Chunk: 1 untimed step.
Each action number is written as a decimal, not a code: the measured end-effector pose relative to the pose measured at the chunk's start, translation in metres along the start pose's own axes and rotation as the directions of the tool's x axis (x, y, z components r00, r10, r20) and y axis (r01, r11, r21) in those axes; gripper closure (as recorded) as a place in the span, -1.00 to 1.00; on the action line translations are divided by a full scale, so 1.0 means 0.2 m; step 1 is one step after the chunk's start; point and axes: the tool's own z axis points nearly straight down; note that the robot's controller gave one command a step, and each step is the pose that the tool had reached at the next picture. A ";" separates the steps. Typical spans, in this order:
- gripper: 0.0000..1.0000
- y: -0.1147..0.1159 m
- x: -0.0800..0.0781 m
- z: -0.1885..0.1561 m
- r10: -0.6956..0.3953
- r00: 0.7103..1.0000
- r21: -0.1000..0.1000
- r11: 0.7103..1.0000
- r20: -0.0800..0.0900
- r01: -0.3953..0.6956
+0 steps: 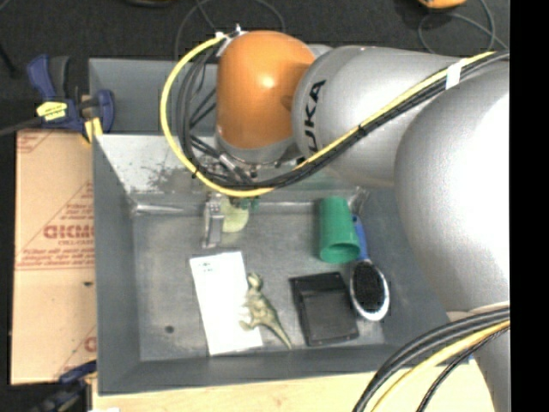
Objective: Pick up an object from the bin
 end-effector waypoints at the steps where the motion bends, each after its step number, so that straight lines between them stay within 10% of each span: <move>1: -1.00 0.00 -0.01 -0.03 0.003 1.000 -0.001 1.000 0.008 -0.003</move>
Offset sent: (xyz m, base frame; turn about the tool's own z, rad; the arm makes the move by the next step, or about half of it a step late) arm 0.0200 -0.0760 -0.1112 0.0064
